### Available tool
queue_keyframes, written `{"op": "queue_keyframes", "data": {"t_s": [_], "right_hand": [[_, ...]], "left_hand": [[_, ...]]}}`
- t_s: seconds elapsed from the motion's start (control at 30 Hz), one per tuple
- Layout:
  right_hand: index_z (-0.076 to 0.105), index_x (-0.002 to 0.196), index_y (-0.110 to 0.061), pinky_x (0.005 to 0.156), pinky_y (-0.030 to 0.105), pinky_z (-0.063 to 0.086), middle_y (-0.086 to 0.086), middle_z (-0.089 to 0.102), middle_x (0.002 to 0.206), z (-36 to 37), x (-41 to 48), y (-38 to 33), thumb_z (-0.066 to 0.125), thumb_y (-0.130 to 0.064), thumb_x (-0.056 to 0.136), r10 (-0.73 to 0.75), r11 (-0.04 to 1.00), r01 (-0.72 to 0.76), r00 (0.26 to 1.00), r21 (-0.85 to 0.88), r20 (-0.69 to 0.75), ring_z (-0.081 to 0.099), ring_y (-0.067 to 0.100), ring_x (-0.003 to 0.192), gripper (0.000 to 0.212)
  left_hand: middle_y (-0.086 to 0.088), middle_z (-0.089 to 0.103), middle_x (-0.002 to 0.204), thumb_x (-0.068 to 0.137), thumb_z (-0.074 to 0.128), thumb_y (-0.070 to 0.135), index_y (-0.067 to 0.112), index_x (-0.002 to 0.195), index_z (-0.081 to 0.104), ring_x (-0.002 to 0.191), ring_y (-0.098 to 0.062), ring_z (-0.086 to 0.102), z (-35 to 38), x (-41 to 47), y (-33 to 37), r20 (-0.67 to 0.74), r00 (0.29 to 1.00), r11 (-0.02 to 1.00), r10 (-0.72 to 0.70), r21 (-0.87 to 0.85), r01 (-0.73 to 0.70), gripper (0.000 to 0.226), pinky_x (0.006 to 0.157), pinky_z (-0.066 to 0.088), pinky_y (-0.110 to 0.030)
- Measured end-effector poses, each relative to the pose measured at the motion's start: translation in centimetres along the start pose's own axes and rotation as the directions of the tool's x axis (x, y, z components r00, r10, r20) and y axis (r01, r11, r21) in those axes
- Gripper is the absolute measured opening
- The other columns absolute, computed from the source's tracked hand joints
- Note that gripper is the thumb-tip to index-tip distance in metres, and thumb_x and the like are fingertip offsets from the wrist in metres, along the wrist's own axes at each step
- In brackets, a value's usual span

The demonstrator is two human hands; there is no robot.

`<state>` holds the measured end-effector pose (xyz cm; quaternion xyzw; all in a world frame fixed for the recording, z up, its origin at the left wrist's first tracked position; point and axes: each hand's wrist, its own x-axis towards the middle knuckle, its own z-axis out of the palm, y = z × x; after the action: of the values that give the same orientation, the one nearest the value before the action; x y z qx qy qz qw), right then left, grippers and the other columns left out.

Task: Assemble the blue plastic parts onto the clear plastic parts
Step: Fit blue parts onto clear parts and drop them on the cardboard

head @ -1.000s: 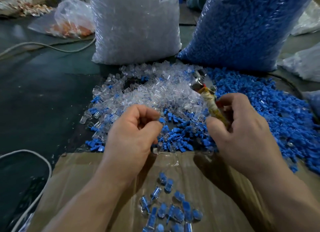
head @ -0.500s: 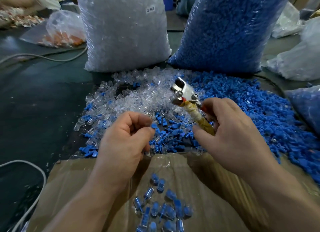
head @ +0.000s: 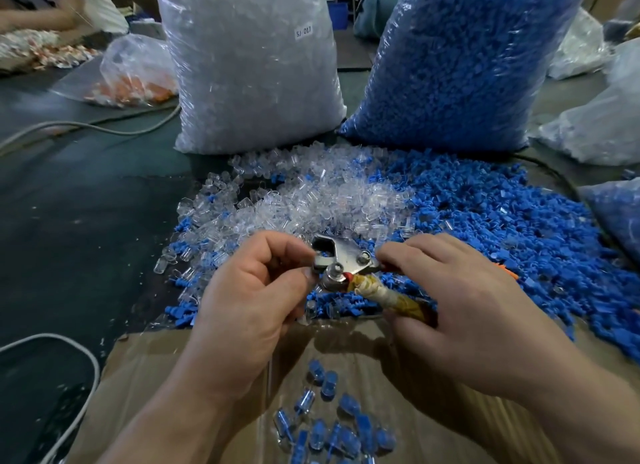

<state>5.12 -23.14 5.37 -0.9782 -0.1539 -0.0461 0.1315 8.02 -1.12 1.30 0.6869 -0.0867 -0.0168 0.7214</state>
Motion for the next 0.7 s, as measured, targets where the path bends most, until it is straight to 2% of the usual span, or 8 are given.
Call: {"op": "queue_keyframes", "data": {"t_s": [0.2,0.4,0.47,0.57,0.7], "right_hand": [[0.044,0.136,-0.039,0.090,0.021,0.035,-0.023,0.050,0.116,-0.1,0.0,0.5,0.036,-0.059,0.074,-0.010,1.000,0.010,0.998,-0.007,0.054,0.045,0.004,0.106,0.066],[0.056,0.129,-0.039,0.080,0.022,0.035,-0.025,0.057,0.100,-0.1,0.3,0.1,0.037,-0.059,0.072,0.003,1.000,-0.003,1.000,0.000,0.014,0.052,0.002,0.093,0.063],[0.057,0.126,-0.039,0.076,0.019,0.036,-0.026,0.058,0.094,-0.3,0.2,0.0,0.037,-0.058,0.071,0.004,1.000,-0.004,1.000,0.020,0.018,0.053,0.001,0.089,0.061],[0.055,0.121,-0.044,0.070,0.013,0.032,-0.027,0.055,0.086,-0.3,0.1,0.2,0.036,-0.060,0.071,0.008,1.000,-0.009,0.999,0.017,0.050,0.050,-0.001,0.082,0.056],[0.049,0.125,-0.046,0.082,0.020,0.038,-0.028,0.056,0.103,0.2,0.2,1.0,0.042,-0.066,0.075,0.069,0.997,-0.068,0.998,-0.037,0.015,0.049,0.000,0.095,0.055]], "left_hand": [[0.003,0.064,0.069,0.078,0.067,0.015,0.027,0.088,0.072,0.055,-0.006,0.055,0.3,0.1,-0.1,0.006,1.000,1.000,0.002,-0.018,-0.002,0.016,0.044,0.045,-0.020],[0.001,0.063,0.071,0.078,0.070,0.013,0.025,0.089,0.073,0.056,-0.007,0.053,0.3,0.2,0.0,-0.008,1.000,0.998,-0.015,-0.061,0.014,0.017,0.045,0.044,-0.019],[-0.001,0.064,0.072,0.080,0.076,0.015,0.025,0.089,0.073,0.056,-0.008,0.053,0.3,0.1,0.3,0.001,1.000,0.999,-0.014,-0.043,0.014,0.014,0.047,0.045,-0.019],[0.000,0.065,0.072,0.082,0.070,0.007,0.025,0.086,0.073,0.056,-0.008,0.054,0.7,-0.3,0.8,-0.020,1.000,1.000,-0.020,-0.002,0.020,0.019,0.047,0.046,-0.020],[0.007,0.063,0.063,0.088,0.067,0.004,0.031,0.083,0.070,0.051,-0.003,0.053,0.8,0.0,1.0,-0.135,0.991,0.989,-0.003,0.144,0.023,0.028,0.046,0.047,-0.017]]}}
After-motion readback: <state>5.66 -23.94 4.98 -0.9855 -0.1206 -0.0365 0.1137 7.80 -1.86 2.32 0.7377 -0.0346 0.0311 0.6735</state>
